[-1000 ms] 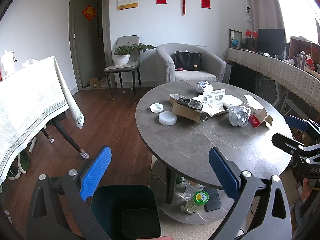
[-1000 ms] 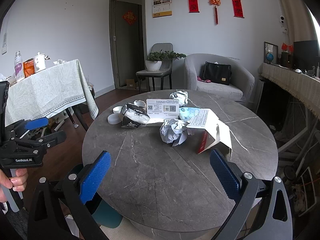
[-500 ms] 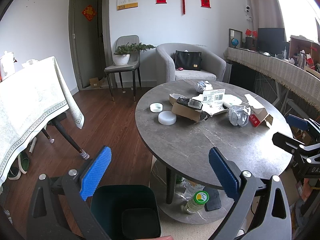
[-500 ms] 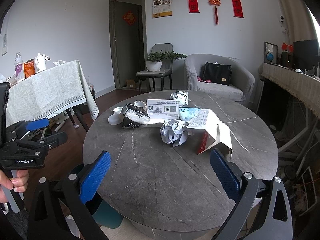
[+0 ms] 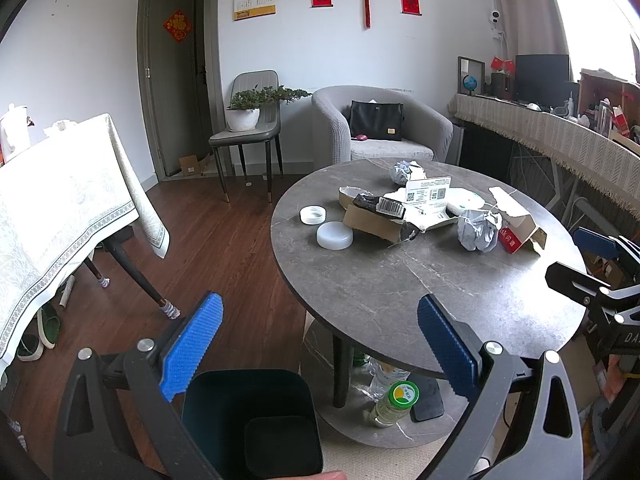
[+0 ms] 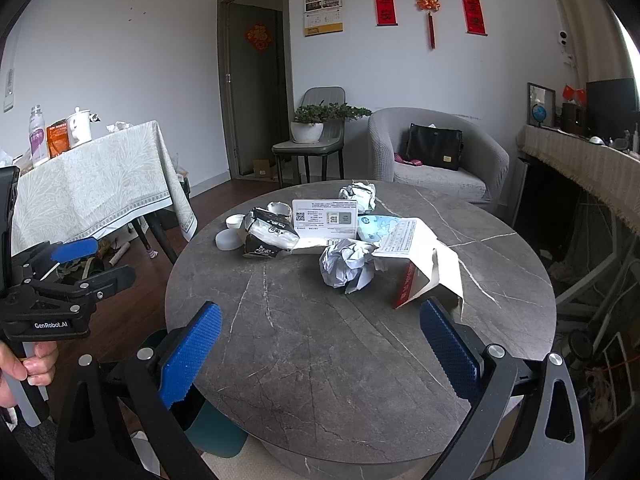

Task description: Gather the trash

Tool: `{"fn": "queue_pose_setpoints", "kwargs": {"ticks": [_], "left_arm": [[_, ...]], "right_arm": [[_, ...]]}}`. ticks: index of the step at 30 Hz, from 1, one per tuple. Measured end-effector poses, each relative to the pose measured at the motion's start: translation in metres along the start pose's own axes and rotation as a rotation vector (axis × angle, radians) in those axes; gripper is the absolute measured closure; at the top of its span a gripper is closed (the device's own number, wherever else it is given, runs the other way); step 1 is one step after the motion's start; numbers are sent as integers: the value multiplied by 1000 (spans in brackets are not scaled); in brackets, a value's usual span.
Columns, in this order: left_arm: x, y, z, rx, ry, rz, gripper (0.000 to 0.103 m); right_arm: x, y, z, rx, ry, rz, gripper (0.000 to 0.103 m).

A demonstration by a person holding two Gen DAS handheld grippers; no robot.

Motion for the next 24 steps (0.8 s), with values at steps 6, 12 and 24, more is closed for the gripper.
{"fn": "queue_pose_setpoints", "kwargs": {"ticks": [6,12,24], "left_arm": [[1,-2,-5,-6,17,1,3],[5,0,-8,-28,26,0,4],[9,-26,-1,-79,23,-30,18]], "right_arm": [[0,-2,8,2,-60,-17,3],[-8,-9,24,-22,-150,-45,21],[-11,-21,63,-25,-365,-57,42]]}}
Point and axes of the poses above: each gripper's, at about its wrist camera, not at the fingertips, and y roughly against the way its jaws point, z to its right, x to its top, the point moved 10 cm from there along -y, roughly the way its jaws point, and after that the axes turned 5 degrees about x, right-handed, at the moved point
